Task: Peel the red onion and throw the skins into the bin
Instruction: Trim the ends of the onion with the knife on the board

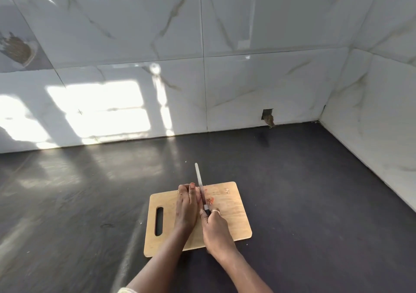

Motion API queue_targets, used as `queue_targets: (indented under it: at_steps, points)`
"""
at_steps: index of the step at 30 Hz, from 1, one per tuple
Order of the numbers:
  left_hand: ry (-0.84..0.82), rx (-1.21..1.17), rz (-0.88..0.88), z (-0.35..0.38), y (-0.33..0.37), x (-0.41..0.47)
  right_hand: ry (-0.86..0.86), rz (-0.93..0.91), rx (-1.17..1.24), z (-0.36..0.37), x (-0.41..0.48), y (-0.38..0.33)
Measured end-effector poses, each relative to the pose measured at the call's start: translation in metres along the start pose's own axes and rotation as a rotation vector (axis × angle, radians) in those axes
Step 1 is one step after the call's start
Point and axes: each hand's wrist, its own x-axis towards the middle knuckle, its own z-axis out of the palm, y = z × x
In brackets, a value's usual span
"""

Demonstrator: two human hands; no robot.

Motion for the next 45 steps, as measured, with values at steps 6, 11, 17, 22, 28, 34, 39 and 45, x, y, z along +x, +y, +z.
queue_targets:
  at_steps: [6,11,17,22,28,34,39,45]
  points:
    - [0.061,0.069,0.027,0.005,-0.001,0.004,0.009,-0.014,-0.061,0.0,-0.001,-0.009]
    - [0.042,0.09,0.034,0.004,0.002,0.005,-0.023,0.013,-0.029,0.003,-0.003,-0.017]
    - [-0.023,0.055,0.086,0.0,0.005,0.006,-0.08,0.024,-0.05,-0.003,0.001,-0.026]
    - [-0.062,0.024,0.092,-0.001,0.002,0.006,-0.101,0.097,-0.041,-0.002,0.002,-0.032]
    - [-0.092,-0.022,0.094,-0.003,0.001,0.008,-0.141,0.155,-0.032,-0.006,0.015,-0.037]
    - [-0.15,0.016,0.1,-0.006,-0.001,0.012,-0.141,0.171,-0.07,-0.006,0.016,-0.039]
    - [-0.097,0.222,0.162,-0.002,-0.004,0.017,-0.143,0.211,-0.061,-0.005,0.013,-0.038]
    - [-0.026,0.188,0.066,0.004,0.0,0.019,-0.11,0.256,0.034,0.004,0.009,-0.035]
